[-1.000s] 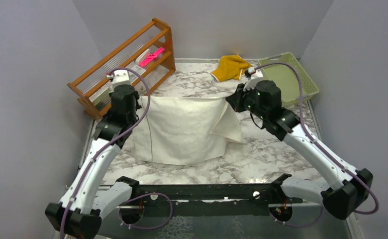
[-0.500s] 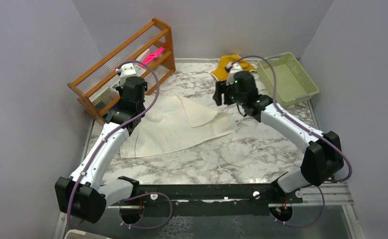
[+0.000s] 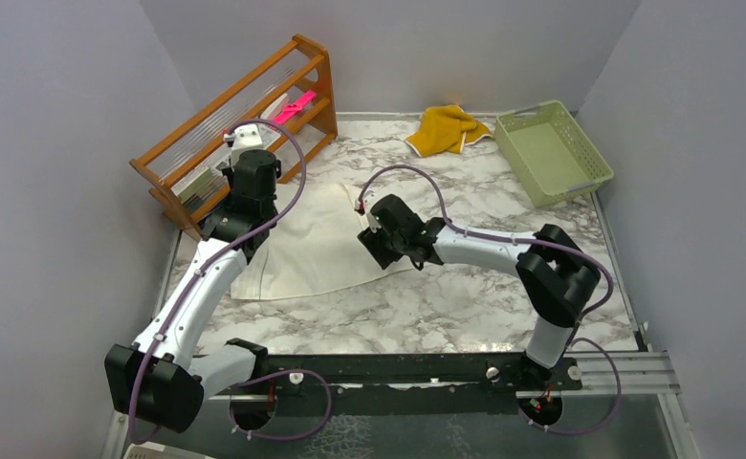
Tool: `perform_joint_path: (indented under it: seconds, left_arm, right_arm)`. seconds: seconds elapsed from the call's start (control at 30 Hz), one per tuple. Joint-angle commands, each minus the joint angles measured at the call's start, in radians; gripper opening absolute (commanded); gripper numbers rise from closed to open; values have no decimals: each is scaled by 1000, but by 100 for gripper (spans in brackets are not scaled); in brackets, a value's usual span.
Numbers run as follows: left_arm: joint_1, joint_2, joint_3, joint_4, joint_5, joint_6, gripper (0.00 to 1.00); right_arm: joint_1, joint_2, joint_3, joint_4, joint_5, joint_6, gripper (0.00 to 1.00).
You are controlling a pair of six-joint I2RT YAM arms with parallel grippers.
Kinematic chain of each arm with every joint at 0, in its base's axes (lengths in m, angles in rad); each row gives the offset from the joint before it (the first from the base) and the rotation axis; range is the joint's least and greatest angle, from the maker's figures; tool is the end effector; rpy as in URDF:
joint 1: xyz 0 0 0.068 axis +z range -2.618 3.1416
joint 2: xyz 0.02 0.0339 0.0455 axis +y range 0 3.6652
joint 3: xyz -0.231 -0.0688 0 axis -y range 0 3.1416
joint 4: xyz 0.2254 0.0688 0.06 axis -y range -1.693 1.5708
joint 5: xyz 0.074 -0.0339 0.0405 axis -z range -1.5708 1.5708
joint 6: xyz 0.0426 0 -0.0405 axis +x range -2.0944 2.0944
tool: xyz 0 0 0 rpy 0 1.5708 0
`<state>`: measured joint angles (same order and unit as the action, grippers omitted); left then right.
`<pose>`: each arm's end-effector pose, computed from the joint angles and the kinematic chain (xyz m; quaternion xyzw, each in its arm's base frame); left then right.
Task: Roll the towels
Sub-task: Flatten out the towel at the center of the board.
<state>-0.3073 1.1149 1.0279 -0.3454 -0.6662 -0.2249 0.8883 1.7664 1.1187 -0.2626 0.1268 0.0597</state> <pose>0.2421 -0.0492 0.3161 -0.1433 0.8026 0.1318 0.5638 0.2263 0.2699 0.1601 -0.3612 0.8725 0.0944 0.3153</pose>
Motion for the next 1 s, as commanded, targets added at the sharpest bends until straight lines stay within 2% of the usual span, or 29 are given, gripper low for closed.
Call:
perform_joint_path:
  seconds: [0.0,0.33,0.77,0.87,0.9,0.97]
  left_arm:
    - [7,-17,-11,10,39,13,0]
    - [13,-43,-21,-6,48,26,0]
    - [20,-64,-11,-27,63,42,0]
    - [22,-63,-12,-30,63,45,0]
    - [22,-65,-11,-29,63,46,0]
    - [25,-65,-9,-31,62,52,0]
  right_arm:
    - [-5,70,107,55,26,-51,56]
    - [-10,223,227,42,16,-75,48]
    - [-84,271,218,59,-29,-53,40]
    - [-92,276,212,56,-26,-52,33]
    - [-97,274,208,56,-26,-50,28]
    - [-110,258,199,50,-33,-42,11]
